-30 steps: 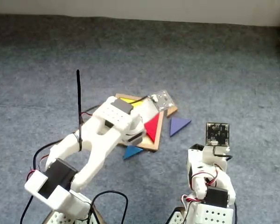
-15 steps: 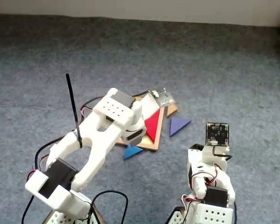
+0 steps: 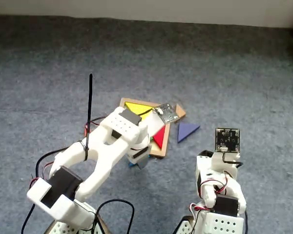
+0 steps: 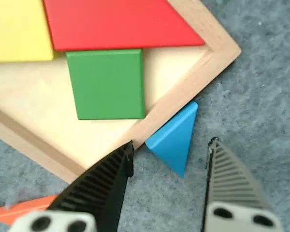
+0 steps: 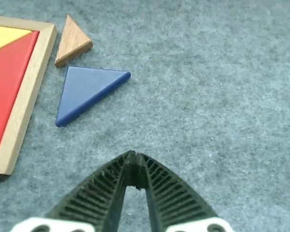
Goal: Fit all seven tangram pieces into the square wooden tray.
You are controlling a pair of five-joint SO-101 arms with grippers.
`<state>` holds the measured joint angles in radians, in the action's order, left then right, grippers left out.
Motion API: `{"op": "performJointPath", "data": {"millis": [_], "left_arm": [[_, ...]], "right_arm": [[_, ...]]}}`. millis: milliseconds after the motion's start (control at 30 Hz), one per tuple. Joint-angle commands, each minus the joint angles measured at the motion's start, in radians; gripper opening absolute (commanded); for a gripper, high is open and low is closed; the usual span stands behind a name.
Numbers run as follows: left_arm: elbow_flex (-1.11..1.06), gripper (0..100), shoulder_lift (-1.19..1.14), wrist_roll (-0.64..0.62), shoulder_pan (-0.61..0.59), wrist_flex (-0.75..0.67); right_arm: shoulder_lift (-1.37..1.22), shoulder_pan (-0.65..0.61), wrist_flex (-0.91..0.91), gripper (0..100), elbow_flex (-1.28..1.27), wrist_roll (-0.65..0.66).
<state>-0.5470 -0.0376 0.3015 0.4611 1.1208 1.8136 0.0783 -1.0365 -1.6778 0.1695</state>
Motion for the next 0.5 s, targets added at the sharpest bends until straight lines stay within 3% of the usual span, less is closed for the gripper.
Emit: {"op": "performJointPath", "data": {"millis": [0, 267, 467], "left_arm": [[-0.018, 26, 0.022, -0.021, 0.010, -0.054], [-0.045, 13, 0.024, -0.018, 0.018, -0.080], [-0.041, 13, 0.035, -0.021, 0.044, -0.080]], "right_arm": [[0.002, 0.019, 0.019, 0.6, -0.136, -0.006], [0.002, 0.019, 0.019, 0.6, -0.136, -0.006], [0.002, 0.019, 0.019, 0.6, -0.136, -0.006]]}}
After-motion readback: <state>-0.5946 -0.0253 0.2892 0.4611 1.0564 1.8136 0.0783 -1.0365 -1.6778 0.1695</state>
